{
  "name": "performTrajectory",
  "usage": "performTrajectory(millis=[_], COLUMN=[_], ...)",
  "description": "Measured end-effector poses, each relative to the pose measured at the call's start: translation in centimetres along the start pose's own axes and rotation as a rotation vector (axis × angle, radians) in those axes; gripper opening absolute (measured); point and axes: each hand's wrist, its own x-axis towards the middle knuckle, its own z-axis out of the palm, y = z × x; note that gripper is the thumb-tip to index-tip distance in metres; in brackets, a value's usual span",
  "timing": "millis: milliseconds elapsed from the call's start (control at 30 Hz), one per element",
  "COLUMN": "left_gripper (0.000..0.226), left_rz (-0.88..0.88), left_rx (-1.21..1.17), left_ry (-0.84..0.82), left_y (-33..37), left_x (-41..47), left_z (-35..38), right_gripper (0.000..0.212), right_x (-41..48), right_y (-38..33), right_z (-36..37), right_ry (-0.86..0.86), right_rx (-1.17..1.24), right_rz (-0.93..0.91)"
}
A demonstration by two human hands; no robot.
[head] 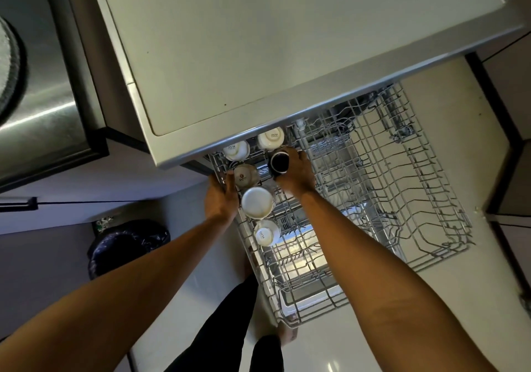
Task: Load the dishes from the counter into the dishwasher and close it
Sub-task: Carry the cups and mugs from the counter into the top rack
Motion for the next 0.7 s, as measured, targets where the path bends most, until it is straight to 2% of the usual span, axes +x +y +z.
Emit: performTrajectory(millis=[133, 233, 333, 433, 533, 700], left_gripper=[0.049, 0.048, 0.035, 0.020, 0.019, 0.015], left_rz=[-0.009, 0.021, 0.064, 0.155, 0.257, 0.304], left_rx=[0.055, 0.136, 0.144, 0.205, 0.291, 0.247], left_ry=[-0.059, -0.093, -0.108, -0.123, -0.121, 0.010], left_y=[0.5, 0.3, 0.2, -0.2, -1.2, -4.8], left_x=[-0.3, -0.7, -1.9, -4.3, -6.2, -10.2], left_z=[-1.0, -2.4, -4.2, -6.8, -9.5, -15.0], right_gripper=[0.059, 0.034, 0.018, 0.014, 0.014, 0.022], right_x=[-1.6, -3.2, -5.5, -8.2, -11.0, -16.8], right_y=[0.0, 0.4, 0.0, -1.0, -2.0, -4.8], right_z=[-2.0, -3.6, -5.4, -6.4, -6.6, -5.2], right_ry=[-0.013, -0.069, -0.059, -0.058, -0.031, -0.015], right_rx=[0.097, 0.128, 0.107, 0.068, 0.086, 0.056], right_rz=[0.055, 0.128, 0.111, 0.097, 0.059, -0.081])
